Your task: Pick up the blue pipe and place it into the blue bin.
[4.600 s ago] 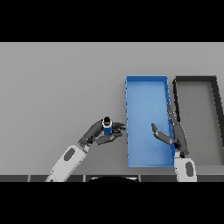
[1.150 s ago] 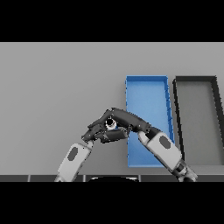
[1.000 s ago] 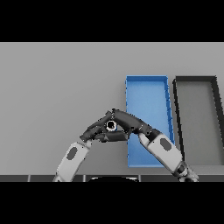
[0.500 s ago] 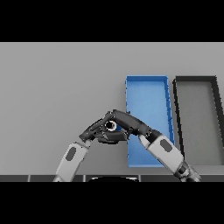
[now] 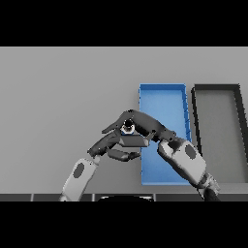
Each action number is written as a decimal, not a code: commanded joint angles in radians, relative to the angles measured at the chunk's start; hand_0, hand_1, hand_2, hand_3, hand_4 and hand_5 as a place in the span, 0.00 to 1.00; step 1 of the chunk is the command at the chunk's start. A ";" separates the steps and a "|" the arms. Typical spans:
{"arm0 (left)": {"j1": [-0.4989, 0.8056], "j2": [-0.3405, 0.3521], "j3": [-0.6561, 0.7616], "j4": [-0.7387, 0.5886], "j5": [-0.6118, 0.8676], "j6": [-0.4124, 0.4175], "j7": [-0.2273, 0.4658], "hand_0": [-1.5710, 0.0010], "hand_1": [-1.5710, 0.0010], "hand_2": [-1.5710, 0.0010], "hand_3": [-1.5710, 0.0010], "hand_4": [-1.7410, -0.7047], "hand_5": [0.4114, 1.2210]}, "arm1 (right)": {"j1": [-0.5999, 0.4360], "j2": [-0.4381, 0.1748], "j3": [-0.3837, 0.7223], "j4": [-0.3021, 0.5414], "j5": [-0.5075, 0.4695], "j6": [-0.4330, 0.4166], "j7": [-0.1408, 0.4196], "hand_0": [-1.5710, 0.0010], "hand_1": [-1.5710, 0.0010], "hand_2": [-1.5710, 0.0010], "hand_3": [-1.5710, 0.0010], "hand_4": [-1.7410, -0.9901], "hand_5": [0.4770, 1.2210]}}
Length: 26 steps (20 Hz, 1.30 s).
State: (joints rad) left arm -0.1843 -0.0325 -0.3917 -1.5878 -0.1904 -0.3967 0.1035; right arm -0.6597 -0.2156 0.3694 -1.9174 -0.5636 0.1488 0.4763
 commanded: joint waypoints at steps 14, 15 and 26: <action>0.002 0.011 0.009 -0.022 0.010 -0.005 0.015 1.00 1.00 1.00 1.00 0.82 0.00 | -0.344 -0.270 -0.315 0.348 -0.103 -0.125 -0.027 0.00 0.00 0.00 0.00 0.00 1.00; -0.001 0.012 0.007 -0.013 0.003 -0.005 0.008 1.00 1.00 1.00 1.00 0.83 0.00 | -0.307 -0.288 -0.320 0.365 -0.085 -0.126 -0.034 0.00 0.00 0.00 0.00 0.00 1.00; 0.039 0.019 -0.013 -0.038 -0.001 -0.008 -0.014 1.00 1.00 1.00 1.00 0.83 0.01 | 0.137 -0.359 -0.336 0.256 -0.088 -0.189 0.047 0.00 0.00 0.00 0.00 0.00 1.00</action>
State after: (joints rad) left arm -0.1448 -0.0138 -0.4047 -1.6261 -0.1906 -0.4047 0.0877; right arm -0.5210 -0.5741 0.0340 -1.6610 -0.6548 -0.0398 0.5244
